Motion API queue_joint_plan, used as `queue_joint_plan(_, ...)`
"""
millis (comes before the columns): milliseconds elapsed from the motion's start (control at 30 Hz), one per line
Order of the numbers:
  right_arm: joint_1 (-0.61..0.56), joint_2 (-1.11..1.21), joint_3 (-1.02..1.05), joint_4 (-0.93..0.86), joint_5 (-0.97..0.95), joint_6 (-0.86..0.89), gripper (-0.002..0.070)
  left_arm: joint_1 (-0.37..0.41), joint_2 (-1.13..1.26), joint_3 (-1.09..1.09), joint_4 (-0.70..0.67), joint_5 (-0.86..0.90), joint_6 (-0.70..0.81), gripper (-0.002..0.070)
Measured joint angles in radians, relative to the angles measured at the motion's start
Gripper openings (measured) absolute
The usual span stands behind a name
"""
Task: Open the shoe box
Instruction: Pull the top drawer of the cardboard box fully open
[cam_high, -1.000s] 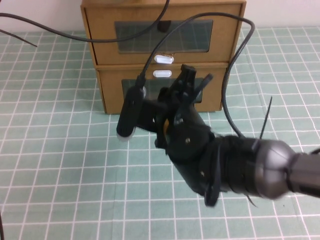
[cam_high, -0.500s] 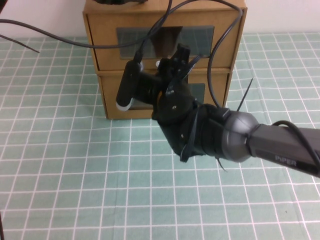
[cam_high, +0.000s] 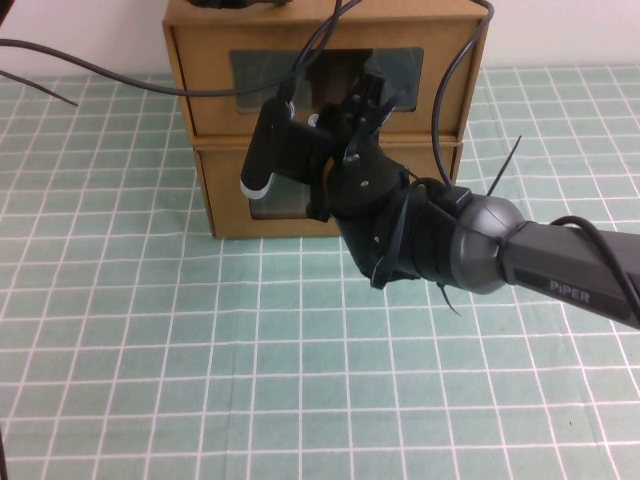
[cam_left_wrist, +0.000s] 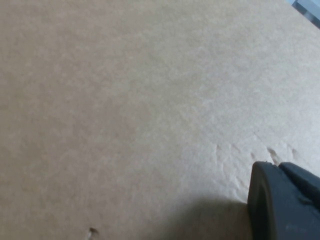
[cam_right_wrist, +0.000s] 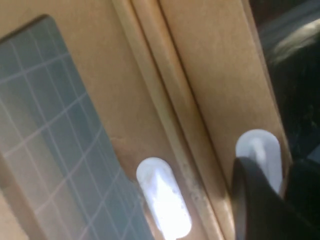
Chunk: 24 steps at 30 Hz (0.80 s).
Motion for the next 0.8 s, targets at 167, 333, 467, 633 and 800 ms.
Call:
queue_joint_plan(167, 0.000, 0.000, 0.000, -0.008, 0.003, -0.021, 0.0109, 0.000, 0.000, 0.000, 0.000, 0.000, 0.000, -0.0005)
queue_joint_plan(333, 0.000, 0.000, 0.000, -0.008, 0.006, -0.058, 0.0104, 0.000, 0.000, 0.000, 0.000, 0.000, 0.000, -0.0005)
queue_joint_plan(467, 0.000, 0.000, 0.000, -0.008, 0.006, -0.098, 0.0097, 0.000, 0.000, 0.000, 0.000, 0.000, -0.002, -0.0005)
queue_joint_plan(633, 0.000, 0.001, 0.000, -0.008, 0.006, -0.109, 0.0092, 0.001, 0.000, 0.000, 0.000, 0.002, -0.002, -0.0005)
queue_joint_plan(800, 0.004, 0.001, 0.000, -0.008, 0.016, -0.111, 0.0088, 0.001, 0.000, 0.000, 0.000, 0.002, -0.002, -0.0005)
